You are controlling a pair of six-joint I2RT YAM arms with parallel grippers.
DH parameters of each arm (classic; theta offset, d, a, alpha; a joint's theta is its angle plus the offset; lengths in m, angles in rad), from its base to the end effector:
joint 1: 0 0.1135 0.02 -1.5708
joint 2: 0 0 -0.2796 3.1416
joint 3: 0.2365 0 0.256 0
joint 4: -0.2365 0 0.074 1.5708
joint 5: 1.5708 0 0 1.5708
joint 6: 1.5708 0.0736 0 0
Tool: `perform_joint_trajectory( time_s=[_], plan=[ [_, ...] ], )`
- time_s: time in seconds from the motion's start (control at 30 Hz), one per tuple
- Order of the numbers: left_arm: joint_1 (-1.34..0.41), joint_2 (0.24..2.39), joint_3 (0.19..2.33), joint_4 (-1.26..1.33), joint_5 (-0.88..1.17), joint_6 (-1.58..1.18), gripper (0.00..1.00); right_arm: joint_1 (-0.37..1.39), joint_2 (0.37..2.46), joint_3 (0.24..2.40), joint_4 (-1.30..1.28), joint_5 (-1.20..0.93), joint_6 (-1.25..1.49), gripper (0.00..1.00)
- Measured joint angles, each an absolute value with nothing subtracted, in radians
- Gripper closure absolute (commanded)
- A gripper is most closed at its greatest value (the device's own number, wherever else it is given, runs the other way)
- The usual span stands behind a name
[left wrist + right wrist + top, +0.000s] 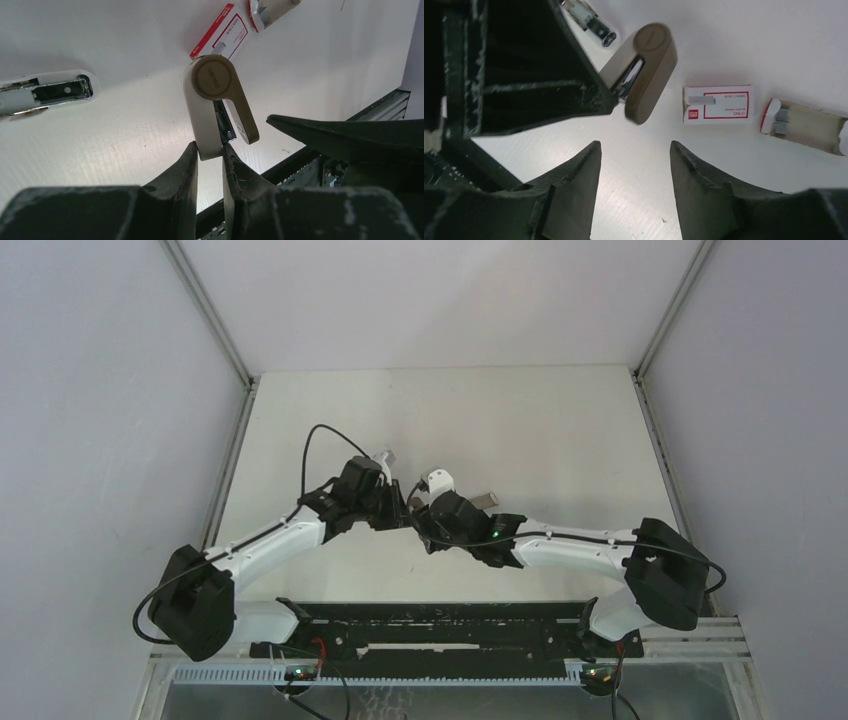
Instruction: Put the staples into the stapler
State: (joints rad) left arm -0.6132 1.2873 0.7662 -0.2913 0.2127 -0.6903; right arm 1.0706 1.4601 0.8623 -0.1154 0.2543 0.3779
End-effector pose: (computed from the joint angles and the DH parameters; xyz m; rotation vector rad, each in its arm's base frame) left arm 0.2265 -0.1784 0.2041 0.0101 2.5398 -0.8287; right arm 0.1786 0.2881 0.2059 -0.6537 2.2070 0.4760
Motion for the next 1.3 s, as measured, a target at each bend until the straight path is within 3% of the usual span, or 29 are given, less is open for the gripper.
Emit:
perform_joint_trajectory(
  time_s=[0.43,0.73,1.17,1.3],
  plan=[
    [-0.645,1.266,0.765,-0.323,0.224,-0.689,1.00,1.098,1.517,0.902,-0.104,0.388,0.341,0.63],
    [-0.650,1.264,0.765,-0.329,0.219,-0.679,1.00,1.120,1.532,0.907,-0.098,0.431,0.334,0.99],
    [-0.654,1.234,0.770,-0.402,0.186,-0.593,1.00,1.092,1.499,0.884,-0.132,0.382,0.345,1.00],
    [-0.658,1.227,0.776,-0.417,0.187,-0.566,0.93,1.042,1.442,0.847,-0.134,0.271,0.348,1.00]
  ],
)
